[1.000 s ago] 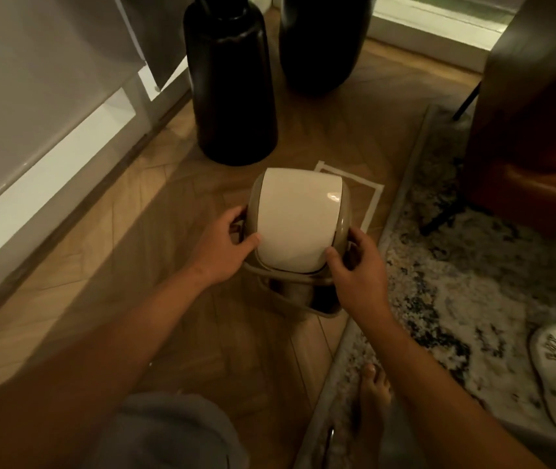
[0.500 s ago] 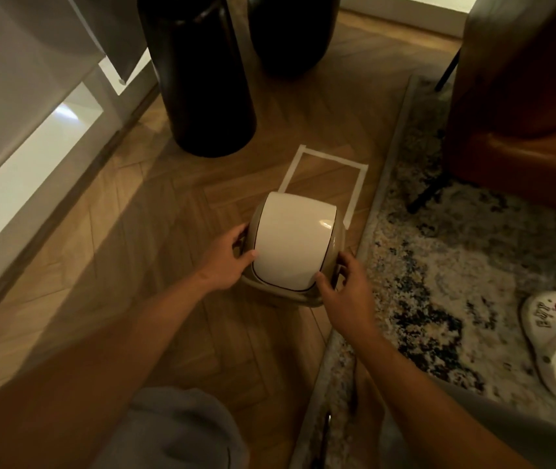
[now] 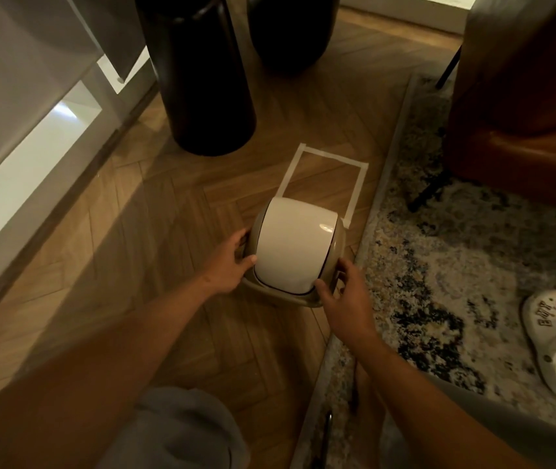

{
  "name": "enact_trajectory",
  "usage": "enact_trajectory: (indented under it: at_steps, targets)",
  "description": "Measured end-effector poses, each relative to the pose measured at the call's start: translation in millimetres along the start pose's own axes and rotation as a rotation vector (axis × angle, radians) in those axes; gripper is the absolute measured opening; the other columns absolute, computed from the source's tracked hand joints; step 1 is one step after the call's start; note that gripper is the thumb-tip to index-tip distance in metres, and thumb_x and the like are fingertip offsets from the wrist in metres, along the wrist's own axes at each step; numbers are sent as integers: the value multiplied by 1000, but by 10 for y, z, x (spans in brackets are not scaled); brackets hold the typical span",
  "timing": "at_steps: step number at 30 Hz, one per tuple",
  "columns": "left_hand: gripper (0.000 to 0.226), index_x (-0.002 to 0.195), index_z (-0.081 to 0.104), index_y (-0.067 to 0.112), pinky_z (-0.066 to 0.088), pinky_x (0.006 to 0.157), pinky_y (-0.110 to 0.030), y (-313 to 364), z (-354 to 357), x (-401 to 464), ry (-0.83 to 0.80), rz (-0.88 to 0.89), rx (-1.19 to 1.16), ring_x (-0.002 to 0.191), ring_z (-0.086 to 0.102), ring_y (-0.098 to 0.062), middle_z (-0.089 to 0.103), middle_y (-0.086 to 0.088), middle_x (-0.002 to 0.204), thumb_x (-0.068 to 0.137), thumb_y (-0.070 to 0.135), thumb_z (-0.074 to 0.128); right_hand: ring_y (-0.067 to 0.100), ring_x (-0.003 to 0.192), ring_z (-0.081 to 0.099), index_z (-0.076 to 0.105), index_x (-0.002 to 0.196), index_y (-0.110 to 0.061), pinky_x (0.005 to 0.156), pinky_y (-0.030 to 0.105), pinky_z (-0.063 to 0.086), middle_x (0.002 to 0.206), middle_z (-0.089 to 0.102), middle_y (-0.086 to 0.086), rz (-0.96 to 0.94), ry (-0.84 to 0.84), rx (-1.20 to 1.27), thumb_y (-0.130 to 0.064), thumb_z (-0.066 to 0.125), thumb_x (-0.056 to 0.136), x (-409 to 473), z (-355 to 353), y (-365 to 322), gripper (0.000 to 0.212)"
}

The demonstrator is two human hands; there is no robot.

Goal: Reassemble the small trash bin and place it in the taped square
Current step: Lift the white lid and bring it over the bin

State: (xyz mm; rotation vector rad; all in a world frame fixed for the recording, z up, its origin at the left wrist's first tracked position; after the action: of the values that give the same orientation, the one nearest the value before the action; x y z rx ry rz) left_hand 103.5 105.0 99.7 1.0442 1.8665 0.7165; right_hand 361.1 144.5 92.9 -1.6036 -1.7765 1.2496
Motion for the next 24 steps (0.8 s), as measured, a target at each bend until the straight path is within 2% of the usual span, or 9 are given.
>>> enact_trajectory:
  at_steps: [5, 8, 10, 13, 15, 18, 19, 21, 24]
  targets:
    - [72, 154, 32, 21, 36, 116, -46, -78, -25, 17, 14, 14, 26, 142, 39, -23, 42, -4, 155, 91, 21, 69, 11, 133, 51, 46, 151, -21, 108, 34, 46, 148, 53, -4, 7, -2, 24, -33, 76, 92, 10, -28, 69, 67]
    - [71, 152, 37, 20, 42, 111, -47, -119, -66, 21, 42, -7, -22, 136, 45, -22, 46, -4, 152, 90, 25, 71, 12, 132, 52, 42, 154, -21, 99, 30, 47, 151, 50, -2, 96, 42, 111, -43, 68, 97, -8, -68, 138, 67]
    - [67, 151, 38, 15, 48, 105, -43, -149, -80, 13, 75, -37, -100, 129, 51, -19, 50, -7, 147, 92, 20, 69, 14, 126, 56, 43, 155, -16, 92, 27, 47, 149, 54, 4, 164, 71, 182, -42, 61, 101, -44, -89, 175, 62]
    - [55, 147, 42, 11, 56, 81, -34, -231, -72, -70, 51, -164, -200, 113, 56, -19, 55, -8, 135, 96, 15, 62, 18, 115, 62, 45, 153, -11, 92, 32, 50, 137, 63, 7, 244, -20, 167, -40, 63, 101, -127, -48, 250, 62]
    - [48, 140, 47, 11, 59, 73, -34, -337, -35, -130, -14, -255, -226, 103, 62, -21, 60, -9, 124, 96, 16, 63, 20, 108, 69, 47, 150, -13, 93, 38, 56, 122, 70, 6, 258, -101, 156, -38, 68, 99, -181, 27, 301, 61]
    - [37, 130, 52, 2, 59, 68, -27, -430, 50, -175, -74, -323, -226, 83, 66, -17, 66, -10, 101, 96, 13, 62, 16, 92, 74, 49, 145, -13, 77, 30, 55, 99, 75, 7, 287, -104, 149, -25, 68, 100, -175, 127, 325, 50]
    - [33, 126, 53, 0, 58, 66, -25, -451, 80, -173, -76, -338, -246, 80, 66, -16, 66, -9, 96, 97, 11, 61, 14, 89, 74, 49, 143, -12, 74, 28, 54, 96, 75, 8, 311, -97, 165, -21, 67, 101, -168, 161, 330, 47]
    - [20, 114, 57, 0, 57, 68, -25, -453, 132, -173, -79, -366, -313, 79, 66, -14, 66, -9, 91, 97, 10, 60, 15, 90, 75, 51, 136, -9, 76, 31, 55, 95, 75, 7, 371, -93, 246, -15, 65, 102, -164, 212, 359, 37]
    - [2, 97, 58, 10, 55, 81, -33, -473, 144, -162, -110, -415, -387, 82, 67, -15, 68, -9, 92, 97, 11, 59, 25, 97, 77, 54, 119, -9, 80, 33, 56, 94, 75, 8, 430, -102, 342, -10, 63, 102, -136, 255, 435, 18]
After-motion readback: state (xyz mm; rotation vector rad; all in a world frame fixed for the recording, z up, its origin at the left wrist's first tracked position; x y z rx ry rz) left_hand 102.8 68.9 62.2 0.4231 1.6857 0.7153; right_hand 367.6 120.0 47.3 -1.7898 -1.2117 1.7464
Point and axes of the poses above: each hand's wrist, its own x-axis towards the middle knuckle, its own z-axis out of the palm, y = z × x, the point moved 2 cm from there along x, towards the middle knuckle
